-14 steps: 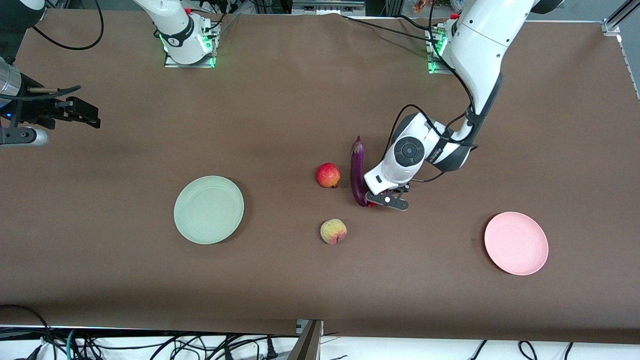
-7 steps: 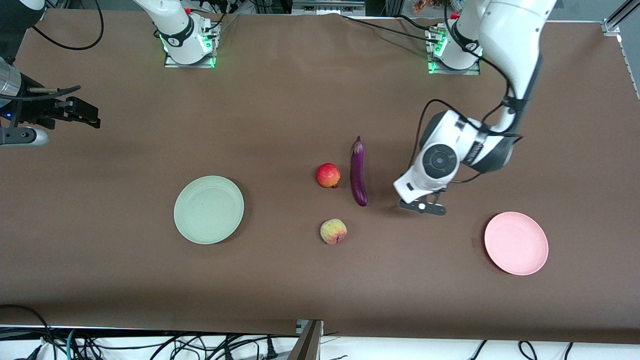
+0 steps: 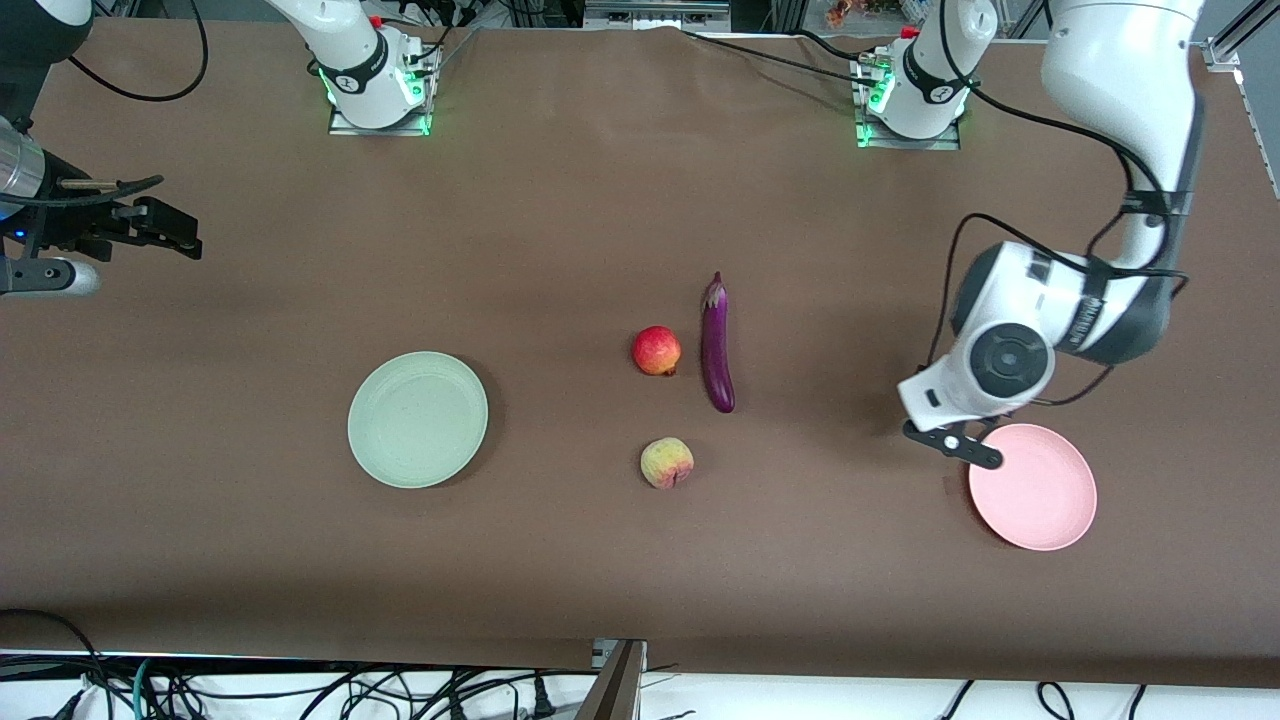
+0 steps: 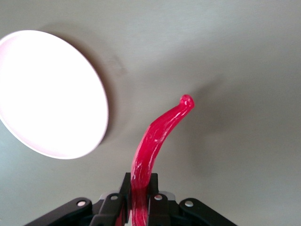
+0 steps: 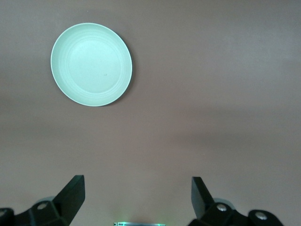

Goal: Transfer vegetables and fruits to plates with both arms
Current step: 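Carry the chili with the left gripper over the pink plate, then lower the chili onto the pink plate while the right gripper reaches the pomegranate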

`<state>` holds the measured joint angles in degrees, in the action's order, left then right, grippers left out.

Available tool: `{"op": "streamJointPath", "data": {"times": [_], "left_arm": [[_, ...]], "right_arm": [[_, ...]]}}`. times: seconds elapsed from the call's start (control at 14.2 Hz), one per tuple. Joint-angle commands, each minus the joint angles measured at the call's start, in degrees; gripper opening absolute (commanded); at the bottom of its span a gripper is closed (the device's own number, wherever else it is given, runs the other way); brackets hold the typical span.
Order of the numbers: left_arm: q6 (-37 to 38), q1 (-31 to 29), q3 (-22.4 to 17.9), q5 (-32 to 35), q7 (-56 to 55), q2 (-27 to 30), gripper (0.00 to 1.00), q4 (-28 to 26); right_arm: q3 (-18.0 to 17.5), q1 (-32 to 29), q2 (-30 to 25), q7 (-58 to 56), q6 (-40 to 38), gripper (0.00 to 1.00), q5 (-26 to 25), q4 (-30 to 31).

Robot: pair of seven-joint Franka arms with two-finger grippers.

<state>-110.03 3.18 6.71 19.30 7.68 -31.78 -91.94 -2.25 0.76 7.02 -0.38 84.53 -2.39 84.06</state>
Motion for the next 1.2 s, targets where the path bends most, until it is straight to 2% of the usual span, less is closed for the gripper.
{"op": "streamJointPath", "data": {"times": [0.0,0.14,0.42,0.56,0.71,0.78,0.85,0.92,1.13], "left_arm": [[0.7,-2.3,0.59,1.53,8.38,-6.0,0.12,7.9],[-5.25,-5.63,0.76,0.92,17.06,-7.94,0.17,9.49],[-15.98,-8.71,0.58,1.35,30.88,-11.01,0.16,9.67],[-20.73,-10.91,0.67,0.92,37.73,-12.59,0.16,9.76],[-22.59,-11.97,0.58,1.0,40.31,-13.04,0.17,9.76],[-22.6,-11.97,0.67,1.09,40.31,-13.13,0.23,9.76],[-22.6,-11.88,0.58,1.18,40.31,-13.3,0.75,9.76],[-22.69,-11.97,0.58,1.0,40.31,-13.48,1.0,9.76],[-22.69,-12.5,0.67,0.82,40.14,-13.48,1.0,9.67]], "right_arm": [[-0.91,0.12,0.98,-0.67,0.81,1.0,-0.24,-1.18],[-1.0,1.34,1.5,-0.59,1.6,1.0,-0.42,-1.09],[-1.09,3.37,5.72,-0.06,2.04,1.0,-0.42,-1.09],[-1.09,6.43,7.3,0.73,4.75,1.0,-0.07,-0.65],[-1.09,12.22,9.93,8.59,7.73,1.0,-0.24,-0.74],[-1.09,14.51,11.34,14.47,9.93,1.0,-0.07,-0.74],[-1.09,16.54,12.66,18.97,12.04,1.0,0.02,-0.74],[-1.09,18.9,14.23,22.15,14.32,1.0,0.11,-0.74],[-1.09,24.62,20.03,32.16,23.01,1.0,4.66,-0.82]]}}
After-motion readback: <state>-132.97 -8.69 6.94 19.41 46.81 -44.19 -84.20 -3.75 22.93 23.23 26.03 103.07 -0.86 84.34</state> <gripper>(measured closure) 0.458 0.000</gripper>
